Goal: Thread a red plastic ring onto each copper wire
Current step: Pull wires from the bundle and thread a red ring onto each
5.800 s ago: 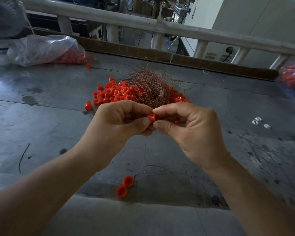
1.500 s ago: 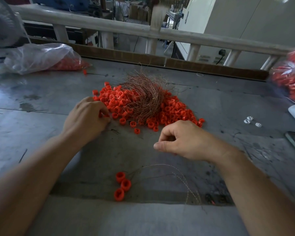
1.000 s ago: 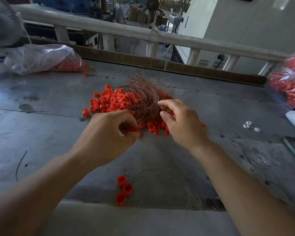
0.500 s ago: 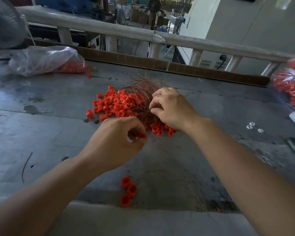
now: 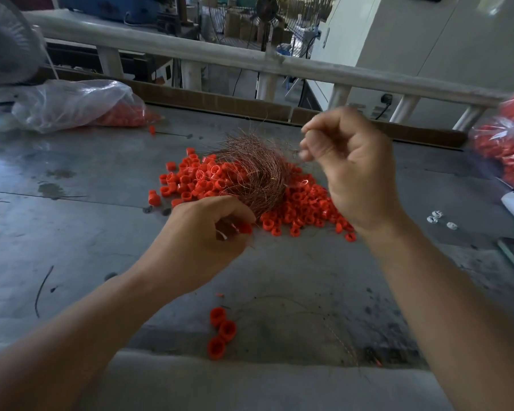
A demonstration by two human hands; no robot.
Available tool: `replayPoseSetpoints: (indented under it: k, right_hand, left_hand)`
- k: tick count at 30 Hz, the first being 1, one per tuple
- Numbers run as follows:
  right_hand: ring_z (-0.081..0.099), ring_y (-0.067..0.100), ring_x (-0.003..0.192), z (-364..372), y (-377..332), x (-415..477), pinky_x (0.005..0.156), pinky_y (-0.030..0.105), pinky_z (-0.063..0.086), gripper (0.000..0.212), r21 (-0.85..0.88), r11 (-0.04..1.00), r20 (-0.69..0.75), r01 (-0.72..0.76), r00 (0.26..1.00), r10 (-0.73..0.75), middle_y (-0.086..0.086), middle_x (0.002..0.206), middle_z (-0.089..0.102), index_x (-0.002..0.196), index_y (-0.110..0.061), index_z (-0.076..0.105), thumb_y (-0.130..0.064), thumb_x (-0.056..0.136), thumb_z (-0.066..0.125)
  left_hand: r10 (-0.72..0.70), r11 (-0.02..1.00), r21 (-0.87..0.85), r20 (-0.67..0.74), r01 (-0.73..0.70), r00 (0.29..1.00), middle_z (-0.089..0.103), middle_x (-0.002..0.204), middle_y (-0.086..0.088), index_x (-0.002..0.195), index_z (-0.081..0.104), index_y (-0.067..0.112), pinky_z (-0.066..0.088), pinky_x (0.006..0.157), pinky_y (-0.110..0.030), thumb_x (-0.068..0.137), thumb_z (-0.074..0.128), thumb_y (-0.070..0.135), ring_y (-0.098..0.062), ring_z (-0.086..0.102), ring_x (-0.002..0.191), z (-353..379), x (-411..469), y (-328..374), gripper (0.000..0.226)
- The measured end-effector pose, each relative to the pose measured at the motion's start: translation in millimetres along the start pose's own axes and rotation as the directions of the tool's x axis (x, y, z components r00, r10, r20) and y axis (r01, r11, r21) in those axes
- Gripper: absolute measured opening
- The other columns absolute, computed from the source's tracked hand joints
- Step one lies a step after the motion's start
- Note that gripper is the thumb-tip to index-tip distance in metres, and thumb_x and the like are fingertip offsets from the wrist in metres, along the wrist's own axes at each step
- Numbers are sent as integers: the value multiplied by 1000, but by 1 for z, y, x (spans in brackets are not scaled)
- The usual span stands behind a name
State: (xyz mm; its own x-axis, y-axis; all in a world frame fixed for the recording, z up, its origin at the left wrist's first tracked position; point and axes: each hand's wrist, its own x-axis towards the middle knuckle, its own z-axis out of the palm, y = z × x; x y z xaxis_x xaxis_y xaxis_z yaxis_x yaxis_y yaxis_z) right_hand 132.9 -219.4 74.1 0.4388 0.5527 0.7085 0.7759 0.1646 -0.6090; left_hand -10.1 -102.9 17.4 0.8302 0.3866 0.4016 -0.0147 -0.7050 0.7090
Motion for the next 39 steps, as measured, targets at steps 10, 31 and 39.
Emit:
replayPoseSetpoints:
  k: [10,31,39]
  right_hand:
    - [49,0,56,6,-12,-46,56,11,36,17,-56,981,179,-184,965,191,-18,60,54,77,-30,56,-15,84,55]
    - [41,3,48,9,-15,-59,46,15,35,11,61,979,169,-197,968,184,-10,55,50,73,-26,60,-19,82,57]
    - [48,0,56,10,-15,-60,54,10,37,13,100,973,158,-210,968,193,-17,62,54,73,-26,55,-19,84,55]
  left_hand:
    - [-110,805,-578,73,132,991,72,81,3,78,73,31,51,65,-14,53,70,13,-7,68,73,-6,1,7,31]
    - [-89,664,-718,203,210,975,71,79,-1,88,75,26,51,64,-17,68,59,6,-11,67,75,-7,-1,8,32]
    - [-60,644,-737,216,203,975,71,78,-1,84,74,20,52,65,-18,63,61,-2,-12,66,74,-5,-2,9,33]
